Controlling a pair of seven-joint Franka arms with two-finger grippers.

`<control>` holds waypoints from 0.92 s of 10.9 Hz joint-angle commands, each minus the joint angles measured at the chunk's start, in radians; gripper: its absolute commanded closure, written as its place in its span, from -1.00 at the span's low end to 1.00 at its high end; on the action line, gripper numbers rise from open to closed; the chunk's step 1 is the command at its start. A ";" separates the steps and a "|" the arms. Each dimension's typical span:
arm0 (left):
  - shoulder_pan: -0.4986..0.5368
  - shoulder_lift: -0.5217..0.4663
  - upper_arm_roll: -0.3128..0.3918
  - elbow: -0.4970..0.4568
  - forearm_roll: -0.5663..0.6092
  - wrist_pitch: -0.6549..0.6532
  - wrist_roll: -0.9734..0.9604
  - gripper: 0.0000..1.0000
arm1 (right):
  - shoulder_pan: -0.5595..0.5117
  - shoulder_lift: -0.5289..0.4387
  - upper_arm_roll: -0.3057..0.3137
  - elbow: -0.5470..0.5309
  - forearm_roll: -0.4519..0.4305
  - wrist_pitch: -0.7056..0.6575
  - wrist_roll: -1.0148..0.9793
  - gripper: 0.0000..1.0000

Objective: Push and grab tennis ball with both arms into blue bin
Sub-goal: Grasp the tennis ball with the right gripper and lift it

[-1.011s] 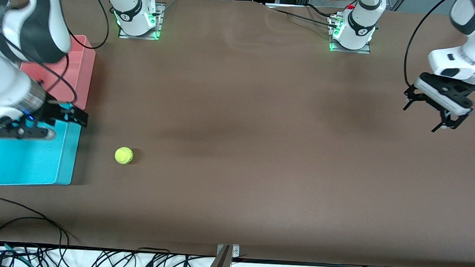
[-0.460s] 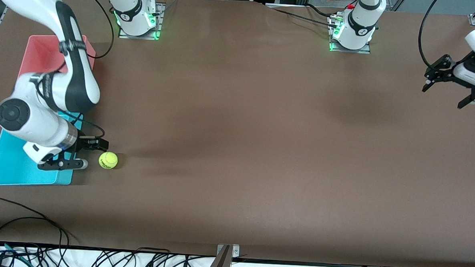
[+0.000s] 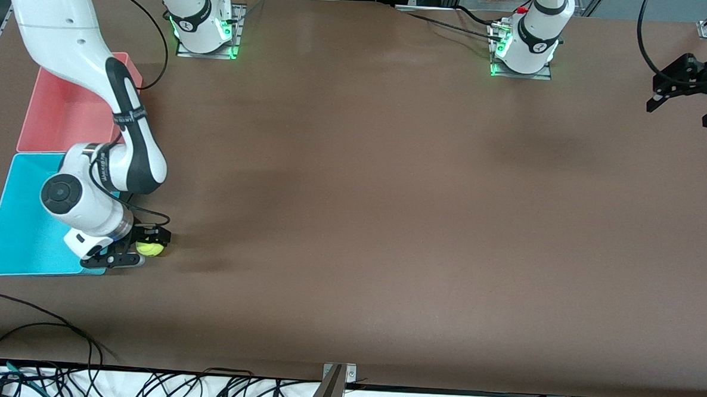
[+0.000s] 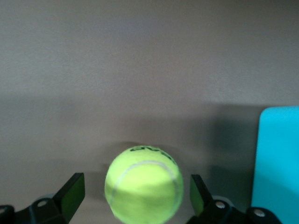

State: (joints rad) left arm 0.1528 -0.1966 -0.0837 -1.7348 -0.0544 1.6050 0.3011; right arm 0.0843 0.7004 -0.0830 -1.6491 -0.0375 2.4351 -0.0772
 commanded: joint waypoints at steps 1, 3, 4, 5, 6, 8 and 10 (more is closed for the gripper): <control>-0.001 0.002 -0.008 0.018 0.005 -0.025 -0.025 -1.00 | -0.009 0.030 0.003 -0.005 -0.024 0.074 -0.010 -1.00; -0.007 0.002 -0.010 0.020 0.004 -0.025 -0.027 -1.00 | -0.009 0.033 0.003 -0.003 -0.022 0.091 -0.007 -1.00; -0.010 0.002 -0.010 0.020 0.005 -0.025 -0.034 -1.00 | -0.011 0.043 0.003 -0.003 -0.022 0.122 -0.006 -1.00; -0.012 0.000 -0.010 0.020 0.004 -0.025 -0.049 -1.00 | -0.014 0.053 0.003 -0.005 -0.022 0.134 -0.004 -1.00; -0.015 0.002 -0.013 0.023 0.008 -0.020 -0.054 -1.00 | -0.017 0.053 0.003 -0.003 -0.022 0.136 -0.003 -1.00; -0.018 0.005 -0.013 0.038 0.007 -0.020 -0.054 -1.00 | -0.017 0.053 0.003 -0.008 -0.022 0.125 -0.001 -0.14; -0.030 0.028 -0.018 0.070 0.004 -0.022 -0.086 -1.00 | -0.024 0.048 0.003 -0.017 -0.021 0.057 -0.001 0.49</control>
State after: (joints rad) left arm 0.1418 -0.1974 -0.0978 -1.7189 -0.0545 1.5973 0.2613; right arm 0.0732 0.7528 -0.0832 -1.6495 -0.0427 2.5455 -0.0793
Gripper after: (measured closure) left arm 0.000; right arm 0.339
